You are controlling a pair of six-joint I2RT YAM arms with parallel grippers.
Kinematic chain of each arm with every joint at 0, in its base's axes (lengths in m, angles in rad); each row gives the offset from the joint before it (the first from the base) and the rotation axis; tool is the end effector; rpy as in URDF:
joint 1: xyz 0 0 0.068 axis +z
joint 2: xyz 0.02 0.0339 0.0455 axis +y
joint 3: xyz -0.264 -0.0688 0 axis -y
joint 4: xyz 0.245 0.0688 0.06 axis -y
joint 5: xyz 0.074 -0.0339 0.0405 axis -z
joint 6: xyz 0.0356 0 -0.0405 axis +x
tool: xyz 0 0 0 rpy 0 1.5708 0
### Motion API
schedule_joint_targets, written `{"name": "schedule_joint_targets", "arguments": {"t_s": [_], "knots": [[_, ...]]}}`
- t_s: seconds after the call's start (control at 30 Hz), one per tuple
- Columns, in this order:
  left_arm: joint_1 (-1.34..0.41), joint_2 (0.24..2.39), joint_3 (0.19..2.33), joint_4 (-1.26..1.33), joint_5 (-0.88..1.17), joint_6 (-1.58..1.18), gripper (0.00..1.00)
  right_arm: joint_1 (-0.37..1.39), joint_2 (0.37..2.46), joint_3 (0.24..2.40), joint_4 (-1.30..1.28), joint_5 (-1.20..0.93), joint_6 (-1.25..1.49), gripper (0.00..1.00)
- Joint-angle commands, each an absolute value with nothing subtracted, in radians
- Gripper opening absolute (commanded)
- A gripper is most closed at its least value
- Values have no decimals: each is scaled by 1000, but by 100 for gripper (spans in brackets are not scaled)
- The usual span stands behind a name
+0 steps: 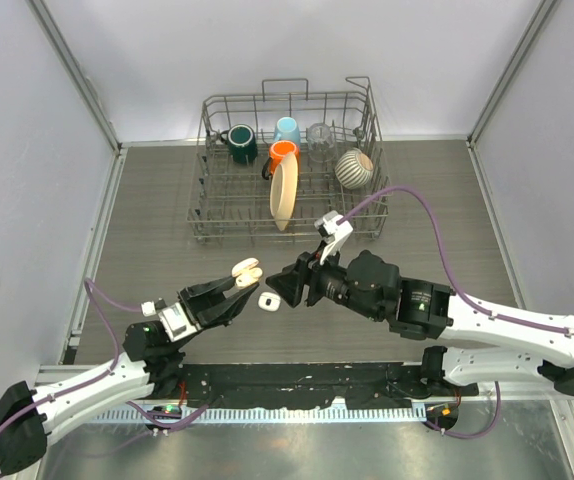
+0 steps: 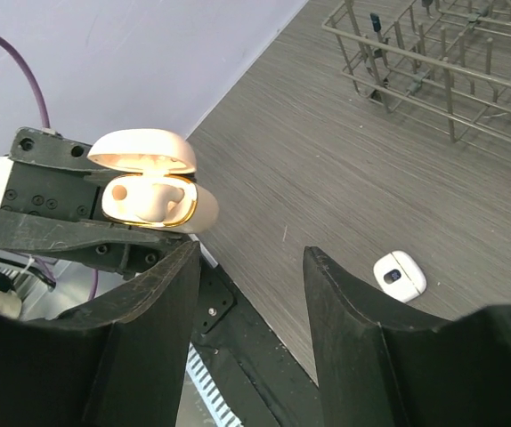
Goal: Insert the wireless bluetooth earbuds into the charging case
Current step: Place the earbud in the charging case.
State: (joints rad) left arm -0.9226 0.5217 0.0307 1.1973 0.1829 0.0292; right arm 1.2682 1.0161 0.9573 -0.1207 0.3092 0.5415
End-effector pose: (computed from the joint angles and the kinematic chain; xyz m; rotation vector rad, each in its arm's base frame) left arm 0.0663 -0.0983 0.2532 0.5683 0.7142 -0.9122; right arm 0.0804 0.2213 0.3641 -0.4318 1.8119 1.0348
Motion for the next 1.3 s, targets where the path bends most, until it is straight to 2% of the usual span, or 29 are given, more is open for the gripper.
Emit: {"name": "schedule_joint_targets", "arguments": {"t_s": [0.0,1.03,1.07,1.2,1.27], "knots": [[-922,514,-21,1220,166,52,0,1269,977,979,-49,270,542,55],[-920,555,-14,1241,221,49,0,1270,1026,1011,-6,250,506,53],[-920,554,-14,1239,221,48,0,1269,1020,1002,-5,252,509,54],[-920,552,-15,1239,221,49,0,1267,1015,989,-5,255,540,73],[-922,554,-14,1239,225,49,0,1262,1019,989,-6,250,563,77]]}}
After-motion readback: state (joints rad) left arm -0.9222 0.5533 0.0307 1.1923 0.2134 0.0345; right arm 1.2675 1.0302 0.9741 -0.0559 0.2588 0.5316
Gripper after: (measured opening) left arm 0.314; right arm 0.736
